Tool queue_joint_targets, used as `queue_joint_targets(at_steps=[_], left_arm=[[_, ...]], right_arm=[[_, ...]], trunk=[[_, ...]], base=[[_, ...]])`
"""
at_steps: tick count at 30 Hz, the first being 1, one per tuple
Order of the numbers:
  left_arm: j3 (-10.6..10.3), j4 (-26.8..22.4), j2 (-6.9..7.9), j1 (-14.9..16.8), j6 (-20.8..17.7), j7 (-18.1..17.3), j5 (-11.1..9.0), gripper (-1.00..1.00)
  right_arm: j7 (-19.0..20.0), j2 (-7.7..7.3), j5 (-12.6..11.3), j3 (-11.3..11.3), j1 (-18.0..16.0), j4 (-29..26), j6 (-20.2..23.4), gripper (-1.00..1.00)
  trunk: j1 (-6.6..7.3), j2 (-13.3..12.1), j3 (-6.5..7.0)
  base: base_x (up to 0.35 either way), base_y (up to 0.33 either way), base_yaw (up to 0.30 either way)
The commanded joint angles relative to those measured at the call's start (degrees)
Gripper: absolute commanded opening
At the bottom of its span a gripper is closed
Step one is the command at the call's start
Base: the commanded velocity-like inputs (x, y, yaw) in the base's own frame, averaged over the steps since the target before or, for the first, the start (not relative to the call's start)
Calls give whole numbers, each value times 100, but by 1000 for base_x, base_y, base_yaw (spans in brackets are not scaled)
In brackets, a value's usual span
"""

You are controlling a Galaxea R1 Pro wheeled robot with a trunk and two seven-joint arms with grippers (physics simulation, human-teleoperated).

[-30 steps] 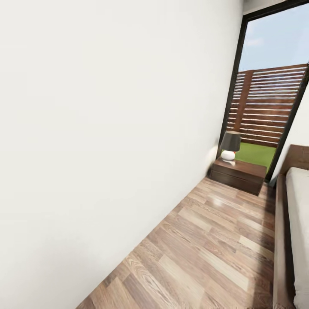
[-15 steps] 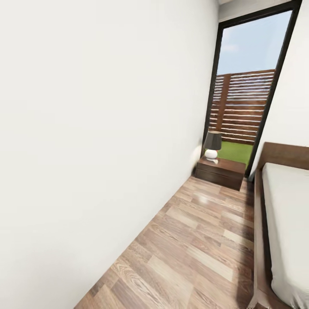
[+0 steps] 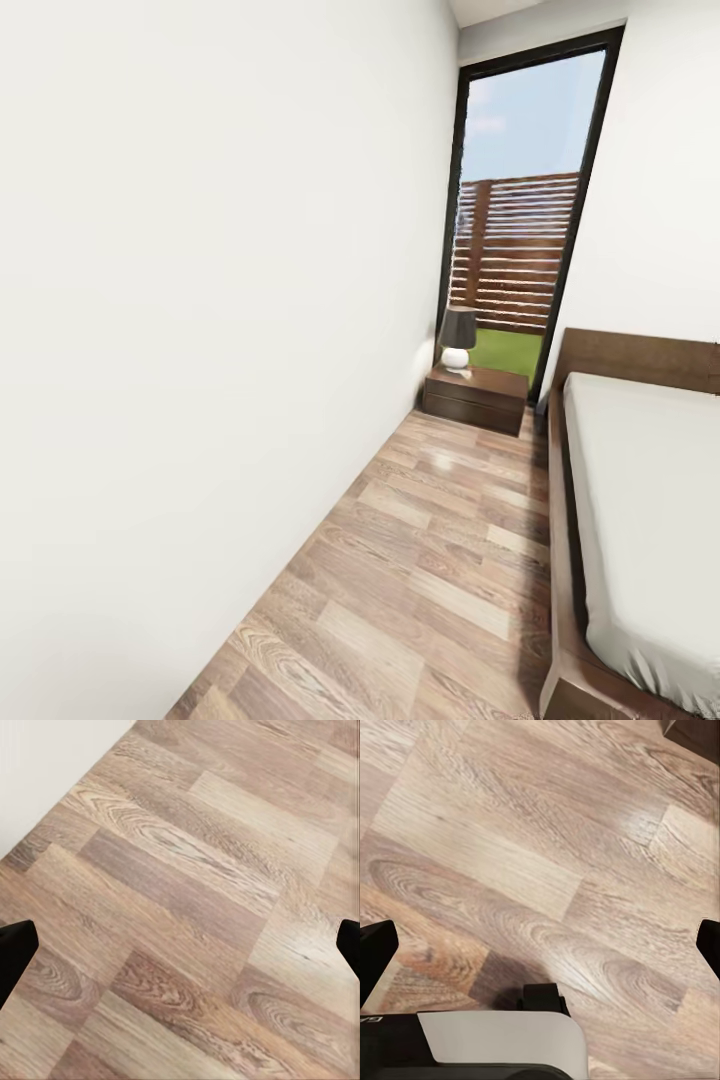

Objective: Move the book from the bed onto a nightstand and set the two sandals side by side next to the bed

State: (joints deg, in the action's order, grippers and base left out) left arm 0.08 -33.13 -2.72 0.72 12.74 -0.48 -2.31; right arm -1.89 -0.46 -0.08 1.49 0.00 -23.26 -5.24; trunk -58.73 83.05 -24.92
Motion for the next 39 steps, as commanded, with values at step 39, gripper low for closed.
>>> queue_joint_targets(at_steps=[39], left_arm=[[0, 1, -1, 0, 11, -5, -24, 100]], right_arm=[[-4, 2, -1, 9, 0, 14, -13, 100]], trunk=[[0, 3, 181]], base=[[0, 0, -247]])
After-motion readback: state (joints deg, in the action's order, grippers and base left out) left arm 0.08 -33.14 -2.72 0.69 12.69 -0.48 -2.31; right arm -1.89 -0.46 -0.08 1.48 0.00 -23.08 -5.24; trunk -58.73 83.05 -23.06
